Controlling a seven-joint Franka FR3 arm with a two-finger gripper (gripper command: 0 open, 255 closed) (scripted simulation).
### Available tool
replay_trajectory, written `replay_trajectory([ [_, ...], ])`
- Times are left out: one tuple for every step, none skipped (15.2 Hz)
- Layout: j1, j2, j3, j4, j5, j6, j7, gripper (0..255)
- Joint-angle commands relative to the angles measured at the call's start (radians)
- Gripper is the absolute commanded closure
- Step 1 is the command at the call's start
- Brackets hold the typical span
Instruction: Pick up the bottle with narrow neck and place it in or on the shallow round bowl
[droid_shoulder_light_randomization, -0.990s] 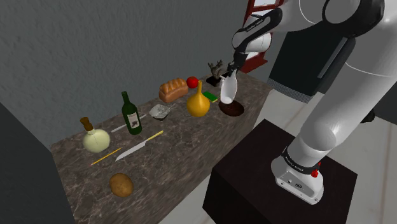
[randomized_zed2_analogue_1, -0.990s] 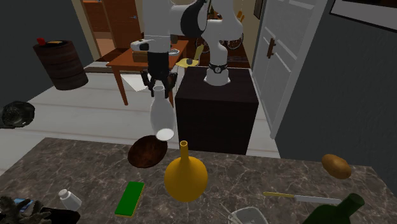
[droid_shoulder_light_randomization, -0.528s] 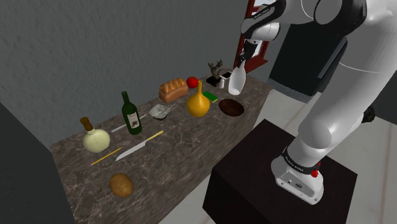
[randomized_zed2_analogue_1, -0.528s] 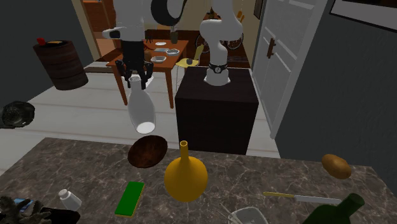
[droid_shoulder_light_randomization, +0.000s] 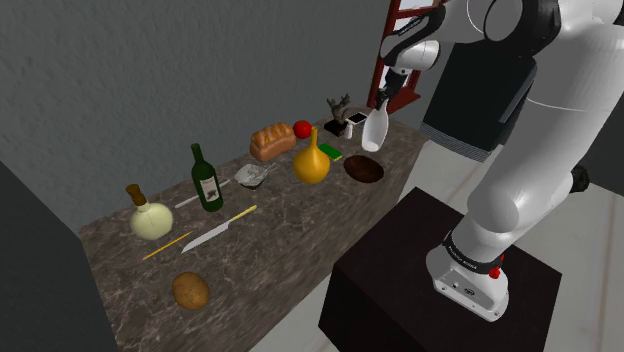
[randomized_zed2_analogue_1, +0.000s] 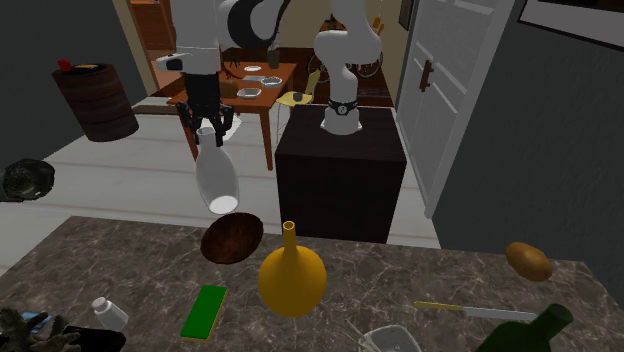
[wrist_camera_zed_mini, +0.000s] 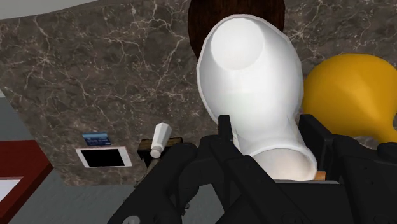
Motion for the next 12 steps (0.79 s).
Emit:
replay_trajectory([
  [-0.002, 0.011, 0.003, -0.012, 0.010, 0.023, -0.009, 255],
  [-0.003, 0.019, 0.005, -0.016, 0.016, 0.034, -0.014, 255],
  [-0.005, 0.027, 0.007, -0.020, 0.022, 0.045, -0.018, 255],
  [-0.006, 0.035, 0.009, -0.024, 0.028, 0.057, -0.023, 255],
  [-0.008, 0.043, 0.011, -0.028, 0.034, 0.068, -0.028, 255],
  [-0.009, 0.051, 0.013, -0.031, 0.040, 0.079, -0.033, 255],
  [-0.011, 0.059, 0.016, -0.035, 0.047, 0.090, -0.038, 255],
  [-0.013, 0.068, 0.019, -0.038, 0.053, 0.100, -0.044, 255],
  [-0.015, 0.077, 0.021, -0.040, 0.060, 0.111, -0.049, 255],
  [-0.017, 0.086, 0.024, -0.043, 0.067, 0.122, -0.055, 255],
  [-0.019, 0.095, 0.028, -0.045, 0.074, 0.133, -0.060, 255],
  [-0.021, 0.104, 0.031, -0.047, 0.081, 0.143, -0.066, 255],
])
